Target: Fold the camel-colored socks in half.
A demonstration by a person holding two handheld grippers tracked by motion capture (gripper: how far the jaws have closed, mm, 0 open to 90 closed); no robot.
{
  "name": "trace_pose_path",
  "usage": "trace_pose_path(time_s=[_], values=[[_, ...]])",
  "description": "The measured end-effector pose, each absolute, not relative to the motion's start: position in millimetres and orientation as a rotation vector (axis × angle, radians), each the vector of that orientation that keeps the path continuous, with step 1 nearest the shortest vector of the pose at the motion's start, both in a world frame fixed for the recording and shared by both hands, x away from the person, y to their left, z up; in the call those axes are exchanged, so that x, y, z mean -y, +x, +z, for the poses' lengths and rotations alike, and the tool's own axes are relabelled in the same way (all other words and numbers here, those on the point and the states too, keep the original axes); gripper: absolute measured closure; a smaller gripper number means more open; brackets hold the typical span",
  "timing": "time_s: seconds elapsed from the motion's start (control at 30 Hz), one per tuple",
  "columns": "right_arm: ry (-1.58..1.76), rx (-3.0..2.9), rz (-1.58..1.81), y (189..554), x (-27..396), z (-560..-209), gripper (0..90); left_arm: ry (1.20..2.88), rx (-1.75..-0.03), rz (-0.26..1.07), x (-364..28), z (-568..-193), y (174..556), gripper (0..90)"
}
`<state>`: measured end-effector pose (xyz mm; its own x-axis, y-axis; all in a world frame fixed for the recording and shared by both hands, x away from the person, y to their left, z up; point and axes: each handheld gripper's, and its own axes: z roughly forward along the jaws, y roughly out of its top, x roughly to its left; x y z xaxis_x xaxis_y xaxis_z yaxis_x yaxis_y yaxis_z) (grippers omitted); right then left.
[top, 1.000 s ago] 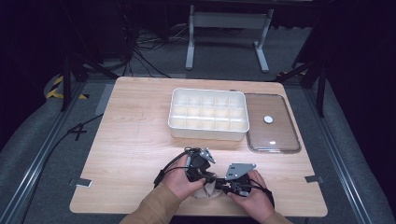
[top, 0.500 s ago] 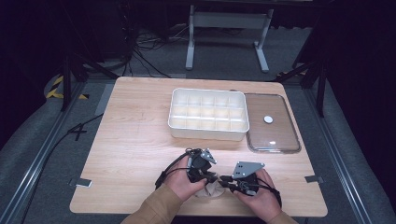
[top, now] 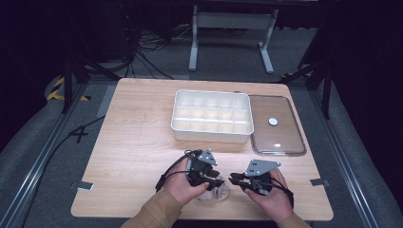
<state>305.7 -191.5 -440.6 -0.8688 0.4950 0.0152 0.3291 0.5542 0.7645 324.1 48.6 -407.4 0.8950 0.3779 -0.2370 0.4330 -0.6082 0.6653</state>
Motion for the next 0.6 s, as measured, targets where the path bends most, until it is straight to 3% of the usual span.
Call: trace_pose_path(time_s=[0.3,0.6], values=[[0.635,-2.59,1.315,305.1,176.5,-421.4,80.2,2.399,-0.666,-0.11,-85.9,-414.0,325.9,82.7],[0.525,-2.687,1.349,298.5,138.4,-429.5,80.4,2.447,-0.642,-0.13,-83.8,-421.7,320.3,85.7]])
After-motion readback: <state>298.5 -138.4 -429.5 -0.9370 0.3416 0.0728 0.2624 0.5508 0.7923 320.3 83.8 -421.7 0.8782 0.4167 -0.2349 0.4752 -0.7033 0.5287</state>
